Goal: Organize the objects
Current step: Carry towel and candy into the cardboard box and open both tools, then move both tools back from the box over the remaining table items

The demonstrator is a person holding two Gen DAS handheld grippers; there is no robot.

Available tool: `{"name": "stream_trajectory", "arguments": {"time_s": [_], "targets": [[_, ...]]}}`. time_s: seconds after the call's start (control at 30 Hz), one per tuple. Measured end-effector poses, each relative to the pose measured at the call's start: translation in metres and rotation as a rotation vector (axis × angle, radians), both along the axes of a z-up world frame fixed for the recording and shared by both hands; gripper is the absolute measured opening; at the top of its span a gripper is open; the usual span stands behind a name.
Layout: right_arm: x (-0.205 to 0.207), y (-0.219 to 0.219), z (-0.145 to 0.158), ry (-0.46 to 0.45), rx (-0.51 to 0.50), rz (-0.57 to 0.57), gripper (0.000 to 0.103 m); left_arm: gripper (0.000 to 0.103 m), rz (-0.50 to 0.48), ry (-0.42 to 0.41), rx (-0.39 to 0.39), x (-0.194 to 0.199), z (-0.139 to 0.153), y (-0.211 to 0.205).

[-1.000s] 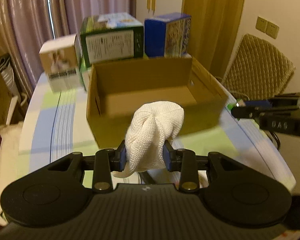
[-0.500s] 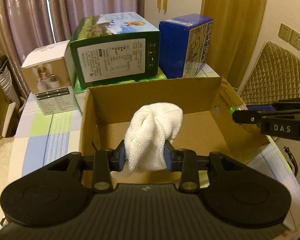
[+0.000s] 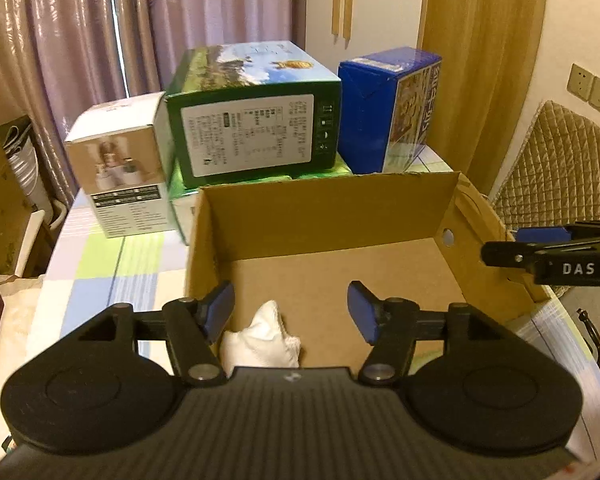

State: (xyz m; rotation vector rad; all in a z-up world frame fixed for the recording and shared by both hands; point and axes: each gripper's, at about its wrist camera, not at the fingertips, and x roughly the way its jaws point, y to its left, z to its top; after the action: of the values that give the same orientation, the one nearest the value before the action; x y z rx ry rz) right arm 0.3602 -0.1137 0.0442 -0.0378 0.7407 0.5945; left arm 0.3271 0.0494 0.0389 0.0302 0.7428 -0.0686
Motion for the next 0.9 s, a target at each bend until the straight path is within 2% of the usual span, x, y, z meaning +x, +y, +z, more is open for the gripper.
{"name": "stream_trajectory", "arguments": {"time_s": [0.17, 0.23, 0.37, 0.43, 0.6, 0.8, 0.9], "targets": [[-0.041, -0.015, 0.023, -0.022, 0.033, 0.0, 0.072, 0.069, 0.022, -0.016, -0.014, -0.038, 0.015, 0.01], [-0.064, -0.021, 0.032, -0.038, 0.043, 0.004, 0.077, 0.075, 0.029, -0.025, -0.013, -0.057, 0.02, 0.012], [-0.11, -0.031, 0.044, -0.058, 0.047, 0.015, 0.086, 0.078, 0.04, -0.03, -0.034, -0.102, 0.027, 0.015], [-0.136, -0.037, 0.047, -0.075, 0.043, 0.02, 0.09, 0.084, 0.044, -0.033, -0.036, -0.123, 0.029, 0.015], [-0.185, -0.049, 0.041, -0.089, 0.006, 0.026, 0.096, 0.093, 0.055, -0.03, -0.019, -0.173, 0.026, 0.013], [-0.233, -0.07, 0.024, -0.031, 0.013, -0.027, 0.097, 0.102, 0.057, -0.024, 0.0, -0.219, 0.017, 0.009], [-0.256, -0.077, 0.013, -0.023, -0.002, -0.04, 0.097, 0.102, 0.064, -0.013, -0.011, -0.24, 0.009, 0.008]]}}
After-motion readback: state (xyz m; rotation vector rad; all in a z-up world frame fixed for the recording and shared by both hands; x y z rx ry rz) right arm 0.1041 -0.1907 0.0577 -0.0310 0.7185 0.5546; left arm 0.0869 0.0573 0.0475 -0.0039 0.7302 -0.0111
